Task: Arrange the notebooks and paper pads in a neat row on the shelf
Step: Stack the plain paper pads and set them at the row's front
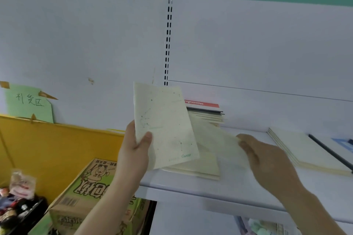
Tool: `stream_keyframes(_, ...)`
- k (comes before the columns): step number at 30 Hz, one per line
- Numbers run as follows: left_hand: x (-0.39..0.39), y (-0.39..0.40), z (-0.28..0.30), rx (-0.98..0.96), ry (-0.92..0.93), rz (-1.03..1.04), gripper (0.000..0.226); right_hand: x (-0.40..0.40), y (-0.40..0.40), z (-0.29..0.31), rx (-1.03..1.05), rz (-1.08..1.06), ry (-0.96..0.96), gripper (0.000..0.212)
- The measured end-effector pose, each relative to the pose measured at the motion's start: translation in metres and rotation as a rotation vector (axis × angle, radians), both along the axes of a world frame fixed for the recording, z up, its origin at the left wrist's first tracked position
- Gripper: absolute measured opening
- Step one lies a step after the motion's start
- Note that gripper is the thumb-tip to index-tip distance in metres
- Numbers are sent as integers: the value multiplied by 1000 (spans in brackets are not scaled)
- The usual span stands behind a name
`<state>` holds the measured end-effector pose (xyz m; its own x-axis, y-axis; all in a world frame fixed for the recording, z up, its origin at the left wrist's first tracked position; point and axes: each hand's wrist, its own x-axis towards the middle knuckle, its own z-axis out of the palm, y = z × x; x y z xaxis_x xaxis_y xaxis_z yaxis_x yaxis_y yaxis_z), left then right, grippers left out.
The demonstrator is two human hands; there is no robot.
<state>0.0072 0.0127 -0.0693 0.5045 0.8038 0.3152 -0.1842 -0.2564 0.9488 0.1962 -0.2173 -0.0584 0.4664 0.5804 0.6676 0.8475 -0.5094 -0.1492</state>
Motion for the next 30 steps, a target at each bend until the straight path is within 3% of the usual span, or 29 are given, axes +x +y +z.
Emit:
stream_keyframes(4,8,-3,-3,-31,-4,-26,29,-5,-20,22,309,-72,353,27)
stream_keyframes(7,17,-15,-4,-42,12,-89,29,-24,-12,27,602,60,768,22)
stream_keyframes(9,25,-30,-4,-56,0,-131,24,-37,0,19,669,73,938,26)
stream_keyframes(13,37,-59,-4,-81,-48,-163,17,-52,15,-12,628,-121,838,27)
stream_keyframes(18,49,-83,-12,-13,-19,-266,23,-69,9,-28,630,-144,894,29)
stream_keyframes(23,71,-109,-16,-119,-13,-474,21,-64,-38,-25,562,-151,844,27)
stream_keyframes(26,94,-136,-15,-127,4,-492,18,-59,-69,-16,557,-111,933,35)
stream_keyframes(30,128,-175,-15,-53,56,-443,23,-39,-113,-5,477,-170,846,36)
